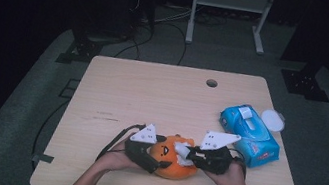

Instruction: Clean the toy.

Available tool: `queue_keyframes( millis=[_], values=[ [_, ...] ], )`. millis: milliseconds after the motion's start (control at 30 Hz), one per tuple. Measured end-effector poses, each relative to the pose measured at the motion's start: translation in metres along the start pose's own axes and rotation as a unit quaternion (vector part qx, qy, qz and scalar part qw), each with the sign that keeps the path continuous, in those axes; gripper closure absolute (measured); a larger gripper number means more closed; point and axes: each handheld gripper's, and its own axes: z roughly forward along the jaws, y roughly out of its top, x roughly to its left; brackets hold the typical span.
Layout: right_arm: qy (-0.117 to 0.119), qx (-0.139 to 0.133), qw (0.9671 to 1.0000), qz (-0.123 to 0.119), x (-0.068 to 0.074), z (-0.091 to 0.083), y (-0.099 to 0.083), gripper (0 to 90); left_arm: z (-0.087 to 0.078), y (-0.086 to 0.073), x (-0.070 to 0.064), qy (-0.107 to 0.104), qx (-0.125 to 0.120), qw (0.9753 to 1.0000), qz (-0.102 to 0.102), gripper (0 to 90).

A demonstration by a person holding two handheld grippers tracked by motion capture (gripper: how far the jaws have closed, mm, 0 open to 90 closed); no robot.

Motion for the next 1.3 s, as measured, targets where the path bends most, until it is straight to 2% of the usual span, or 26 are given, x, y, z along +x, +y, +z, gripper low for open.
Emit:
queue_keyframes(
  millis=[133, 167, 267, 300, 367, 500, 600, 633, 667, 700, 800, 1000, 1033, 1167, 1233, 1300],
  values=[
    [-0.019, 0.008, 0.9996, -0.019, 0.001, 0.011, 0.006, 75.9, 0.001, 0.001, -0.002, -0.005, 0.004, 0.9999, 0.011, 15.9],
    [-0.021, 0.010, 0.9994, -0.028, 0.001, 0.014, 0.007, 75.0, 0.001, 0.001, -0.002, -0.005, 0.006, 0.9999, 0.013, 16.0],
    [-0.017, 0.015, 0.9993, -0.030, 0.001, 0.023, 0.008, 72.8, 0.000, -0.001, -0.002, -0.007, 0.009, 0.9998, 0.015, 16.0],
    [-0.009, 0.015, 0.9995, -0.025, -0.001, 0.026, 0.007, 71.7, 0.000, -0.001, -0.001, -0.008, 0.009, 0.9998, 0.016, 16.0],
    [0.018, 0.008, 0.9998, 0.006, -0.007, 0.029, 0.005, 68.2, 0.000, -0.002, -0.001, -0.010, 0.010, 0.9998, 0.016, 15.9],
    [0.030, -0.001, 0.9995, 0.014, -0.010, 0.033, 0.002, 66.3, 0.001, -0.002, -0.002, -0.012, 0.013, 0.9996, 0.022, 15.9],
    [0.029, 0.002, 0.9995, 0.014, -0.010, 0.034, 0.001, 67.6, 0.001, -0.002, -0.001, -0.013, 0.012, 0.9996, 0.021, 15.8],
    [0.021, 0.012, 0.9997, 0.007, -0.008, 0.035, 0.001, 74.8, 0.001, -0.003, -0.001, -0.014, 0.012, 0.9996, 0.020, 15.9],
    [0.021, 0.012, 0.9997, 0.007, -0.008, 0.035, 0.001, 74.8, 0.001, -0.002, -0.001, -0.014, 0.013, 0.9996, 0.020, 15.9],
    [0.019, 0.020, 0.9996, 0.008, -0.007, 0.035, 0.001, 78.9, 0.002, -0.002, -0.001, -0.012, 0.015, 0.9996, 0.021, 16.0],
    [0.013, 0.022, 0.9996, 0.009, -0.008, 0.027, 0.002, 83.7, 0.001, -0.003, 0.000, -0.008, 0.013, 0.9997, 0.019, 16.3],
    [-0.010, 0.021, 0.9997, 0.013, -0.012, 0.009, -0.012, 84.2, 0.000, -0.004, 0.002, -0.011, 0.012, 0.9997, 0.017, 16.3],
    [-0.023, 0.030, 0.9993, 0.006, -0.011, 0.003, -0.016, 84.3, -0.001, -0.003, 0.002, -0.010, 0.013, 0.9997, 0.017, 16.3],
    [-0.039, 0.044, 0.9982, -0.007, -0.009, -0.003, -0.018, 84.4, -0.001, -0.003, 0.002, -0.010, 0.014, 0.9997, 0.018, 16.3],
    [-0.041, 0.044, 0.9982, -0.004, -0.009, -0.006, -0.020, 84.4, -0.001, -0.004, 0.002, -0.011, 0.011, 0.9998, 0.015, 16.3],
    [-0.031, 0.029, 0.9991, 0.009, -0.009, -0.007, -0.018, 84.4, 0.001, -0.004, 0.002, -0.012, 0.009, 0.9997, 0.017, 16.3]
  ],
)
